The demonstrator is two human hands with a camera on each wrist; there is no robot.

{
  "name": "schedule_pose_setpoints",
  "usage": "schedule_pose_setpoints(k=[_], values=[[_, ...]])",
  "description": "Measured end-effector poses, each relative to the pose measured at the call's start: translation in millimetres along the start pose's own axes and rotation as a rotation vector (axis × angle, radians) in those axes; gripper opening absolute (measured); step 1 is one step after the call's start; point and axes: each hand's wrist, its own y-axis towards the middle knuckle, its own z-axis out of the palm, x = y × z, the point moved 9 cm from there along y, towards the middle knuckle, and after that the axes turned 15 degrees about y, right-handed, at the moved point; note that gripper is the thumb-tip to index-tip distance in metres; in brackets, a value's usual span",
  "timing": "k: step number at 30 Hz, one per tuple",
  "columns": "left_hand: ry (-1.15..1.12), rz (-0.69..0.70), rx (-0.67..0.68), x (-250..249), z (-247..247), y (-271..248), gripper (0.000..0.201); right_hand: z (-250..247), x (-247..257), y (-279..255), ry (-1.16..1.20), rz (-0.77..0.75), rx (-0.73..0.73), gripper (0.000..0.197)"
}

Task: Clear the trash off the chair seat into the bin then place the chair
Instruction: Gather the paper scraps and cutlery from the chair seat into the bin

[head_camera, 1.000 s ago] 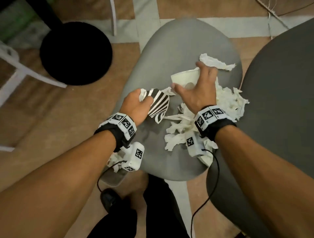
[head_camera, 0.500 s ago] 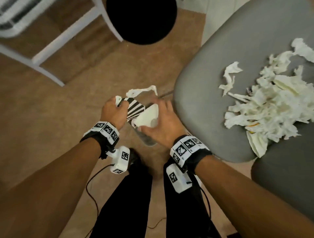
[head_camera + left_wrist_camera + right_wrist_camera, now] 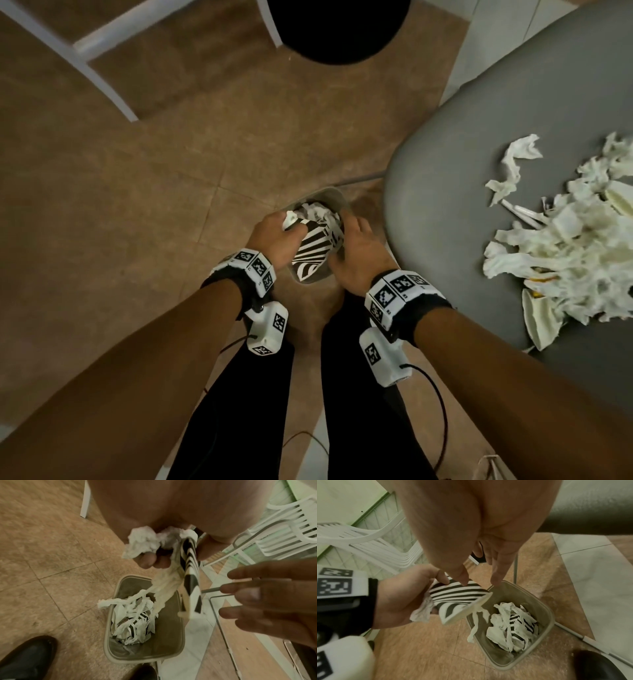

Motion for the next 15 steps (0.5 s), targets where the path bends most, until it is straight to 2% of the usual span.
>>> schedule_pose_setpoints(k=[2, 3, 6, 8, 11, 13, 15], values=[[0.061, 0.024, 0.06, -6, 14, 2, 0.015, -4, 0, 1, -0.009, -0.028, -0.005, 0.068], [0.097, 0.031, 0.105, -8, 22, 4, 0.018, -7, 1, 1, -0.004, -0.043, -0.003, 0.066], [0.171, 0.017, 0.208, -15, 39, 6, 0.05, -14, 4, 0, 0.052, -0.089, 0.002, 0.063], [0.201, 0.016, 0.242, -25, 38, 3, 0.053, -24, 11, -3, 0.106, -0.146, -0.013, 0.061], [0.227, 0.066, 0.226, -43, 27, 1, 0.04, -51, 23, -11, 0.223, -0.253, -0.037, 0.054], [0.342, 0.105, 0.183, -59, 18, 5, 0.04, -80, 23, -16, 0.274, -0.278, -0.063, 0.049], [0.44, 0.153, 0.068, -92, 5, 8, 0.033, -121, 12, -20, 0.315, -0.267, -0.124, 0.043]])
